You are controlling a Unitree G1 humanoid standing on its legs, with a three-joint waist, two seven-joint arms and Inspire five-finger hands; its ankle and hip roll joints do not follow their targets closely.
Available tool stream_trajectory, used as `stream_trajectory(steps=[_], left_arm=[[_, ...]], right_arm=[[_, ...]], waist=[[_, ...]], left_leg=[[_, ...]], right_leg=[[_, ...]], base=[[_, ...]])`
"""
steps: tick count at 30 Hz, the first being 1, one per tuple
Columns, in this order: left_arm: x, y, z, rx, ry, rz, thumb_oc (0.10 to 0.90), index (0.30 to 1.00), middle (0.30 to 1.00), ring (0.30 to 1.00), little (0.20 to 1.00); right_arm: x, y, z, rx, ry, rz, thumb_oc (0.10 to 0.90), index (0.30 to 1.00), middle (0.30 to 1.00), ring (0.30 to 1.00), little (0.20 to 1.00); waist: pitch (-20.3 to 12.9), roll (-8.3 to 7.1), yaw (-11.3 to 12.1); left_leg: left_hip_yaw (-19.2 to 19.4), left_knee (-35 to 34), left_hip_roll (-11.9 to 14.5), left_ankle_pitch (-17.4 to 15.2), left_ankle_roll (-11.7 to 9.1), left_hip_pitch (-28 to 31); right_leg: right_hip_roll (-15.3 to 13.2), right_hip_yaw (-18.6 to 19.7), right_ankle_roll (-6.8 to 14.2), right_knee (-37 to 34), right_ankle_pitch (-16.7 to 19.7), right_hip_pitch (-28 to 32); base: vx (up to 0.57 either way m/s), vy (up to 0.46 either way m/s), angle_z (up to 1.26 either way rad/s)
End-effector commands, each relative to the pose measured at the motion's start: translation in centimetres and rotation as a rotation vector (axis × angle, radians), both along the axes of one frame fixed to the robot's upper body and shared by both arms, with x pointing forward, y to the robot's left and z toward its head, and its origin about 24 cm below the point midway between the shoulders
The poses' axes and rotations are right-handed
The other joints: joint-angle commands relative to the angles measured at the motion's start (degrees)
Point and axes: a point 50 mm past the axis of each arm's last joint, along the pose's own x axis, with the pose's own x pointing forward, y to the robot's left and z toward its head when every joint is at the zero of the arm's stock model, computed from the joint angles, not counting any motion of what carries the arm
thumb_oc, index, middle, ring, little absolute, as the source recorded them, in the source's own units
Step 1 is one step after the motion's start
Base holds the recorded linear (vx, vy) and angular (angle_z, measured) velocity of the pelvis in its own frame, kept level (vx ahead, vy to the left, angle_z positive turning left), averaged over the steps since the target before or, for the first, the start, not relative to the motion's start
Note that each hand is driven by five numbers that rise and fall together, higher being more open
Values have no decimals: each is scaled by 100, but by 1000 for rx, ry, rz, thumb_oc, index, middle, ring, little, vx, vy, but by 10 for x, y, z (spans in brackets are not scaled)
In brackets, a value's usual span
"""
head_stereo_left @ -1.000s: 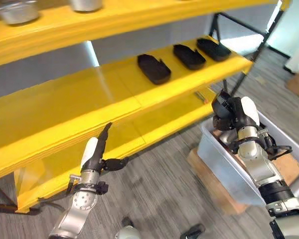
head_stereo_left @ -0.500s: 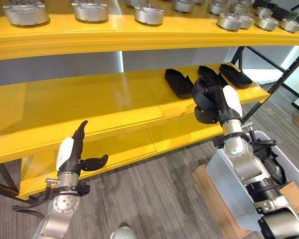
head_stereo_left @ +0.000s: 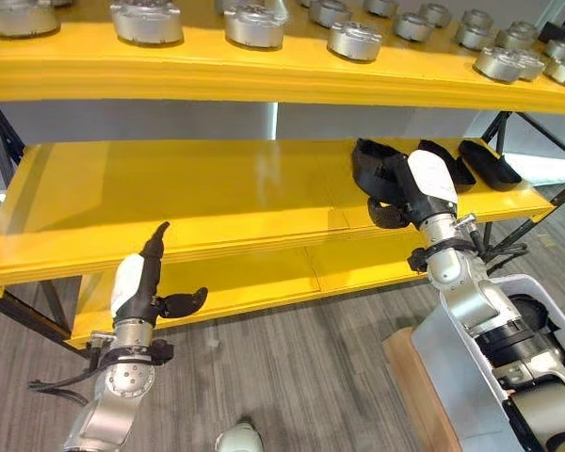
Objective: Move parts from the plastic box to the shelf.
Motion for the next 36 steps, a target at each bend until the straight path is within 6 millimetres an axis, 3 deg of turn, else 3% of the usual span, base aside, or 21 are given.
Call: stream_trajectory(steps=[1, 4, 12, 20, 25, 36], left_arm=[[21, -27, 64, 25, -298, -179, 900, 1000, 1000, 1000, 1000], [21, -29, 61, 15, -283, -185, 900, 1000, 1000, 1000, 1000], [17, -35, 57, -23, -273, -209, 900, 1000, 1000, 1000, 1000], [16, -38, 56, -29, -280, -226, 900, 1000, 1000, 1000, 1000], [14, -40, 55, -24, -282, -232, 900, 1000, 1000, 1000, 1000], [12, -40, 54, -29, -282, -236, 900, 1000, 1000, 1000, 1000]], right_arm=[[-2, -13, 102, -41, -390, -49, 400, 300, 300, 300, 300], [-3, -13, 102, -20, -382, -33, 400, 300, 300, 300, 300], [2, -2, 121, -101, -423, 4, 400, 300, 300, 300, 300], [7, 7, 138, -244, -459, 4, 400, 300, 300, 300, 300], [11, 22, 151, -326, -492, 30, 400, 300, 300, 300, 300], [25, 37, 146, -322, -440, 36, 400, 300, 300, 300, 300]], waist=[[-267, -224, -19], [-353, -307, 36], [-434, -188, 190], [-392, -120, 320], [-416, -136, 404], [-443, -177, 508]], left_leg=[[-270, -164, 398, -455, -614, 483], [-462, -271, 493, -291, -759, 451], [-733, -711, 798, 120, -976, 331], [-784, -810, 870, 204, -1021, 305], [-746, -1004, 887, 296, -1041, 349], [-698, -1187, 858, 384, -1051, 407]], right_leg=[[-149, 18, 73, 101, 448, -206], [-116, -385, 101, 43, 429, 90], [73, -1002, -64, 199, -37, 259], [157, -1109, -119, 281, -160, 259], [209, -1179, -125, 165, -143, 339], [238, -1227, -150, 11, -110, 415]], base=[[76, -178, 99], [99, -221, 106], [53, -137, 33], [28, -39, 6], [11, -8, 4], [5, 0, 2]])
